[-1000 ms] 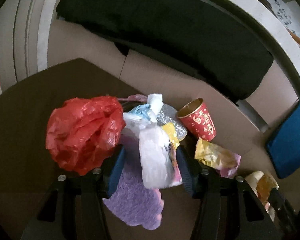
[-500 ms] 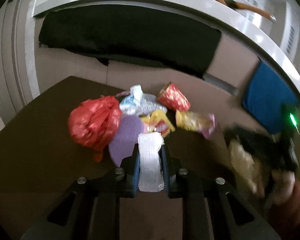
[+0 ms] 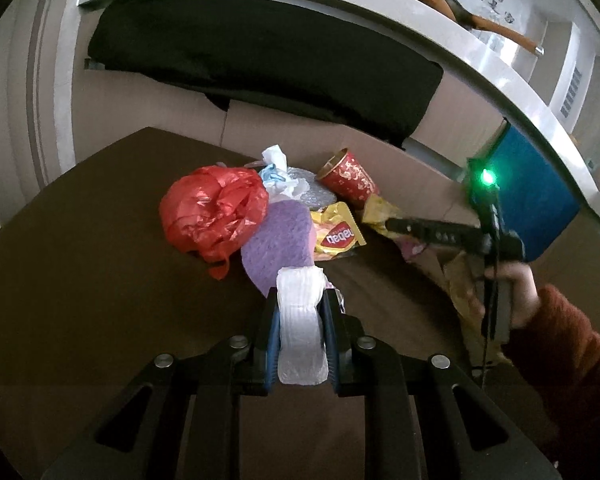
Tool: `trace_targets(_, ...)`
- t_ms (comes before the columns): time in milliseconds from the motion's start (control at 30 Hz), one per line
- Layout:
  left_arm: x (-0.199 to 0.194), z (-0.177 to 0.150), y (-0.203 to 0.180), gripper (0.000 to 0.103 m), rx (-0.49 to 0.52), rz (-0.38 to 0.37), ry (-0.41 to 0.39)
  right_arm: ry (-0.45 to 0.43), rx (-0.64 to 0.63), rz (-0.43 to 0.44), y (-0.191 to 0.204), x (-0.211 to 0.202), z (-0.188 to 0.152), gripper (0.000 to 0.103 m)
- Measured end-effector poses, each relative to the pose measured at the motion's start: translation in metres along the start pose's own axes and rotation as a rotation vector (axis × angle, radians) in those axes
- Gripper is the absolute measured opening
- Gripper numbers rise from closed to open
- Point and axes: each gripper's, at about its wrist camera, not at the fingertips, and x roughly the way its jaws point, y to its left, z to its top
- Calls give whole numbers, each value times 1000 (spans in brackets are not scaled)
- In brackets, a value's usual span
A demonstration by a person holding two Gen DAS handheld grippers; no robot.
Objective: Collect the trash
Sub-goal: 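Grasp the white tissue pack with the left gripper while the right gripper grasps the pink-yellow wrapper, then lift the tissue pack with the left gripper while the right gripper carries the wrapper toward the bin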
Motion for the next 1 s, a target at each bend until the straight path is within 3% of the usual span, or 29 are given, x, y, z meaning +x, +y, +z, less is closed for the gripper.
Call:
trace_targets(67,2,0,-1,20,0,-7,-2,-12,-11,33,9,-9,-11,47)
trace_targets(167,3,0,-2,20,-7,-17,-9,20,0,172,22,-20,-25,47)
trace_targets(200,4,1,-2,20,-8,-19,-11,15,-15,177,28,-27,-28,47)
trace_targets(400,5,2,-5,20,-3,-9,-16,-53,-139,6,42,-42,-24,47)
trace_targets(567,5,2,-4,20,-10,-9,-17,-16,-97,69,39,-28,-23,47)
trace_targets(733,5,2,-4,21,-9,-5,-16,35,-77,49,37,1,-28,47)
trace_targets(767,5,2,-5,21,-8,-2,-16,42,-71,49,36,5,-28,42)
trace_targets(800,6,2,-5,22,-8,0,-15,30,-70,41,37,4,-29,34)
trace_targets(1000,15,2,-9,24,-12,19,16,-89,-64,28,43,-42,-33,32)
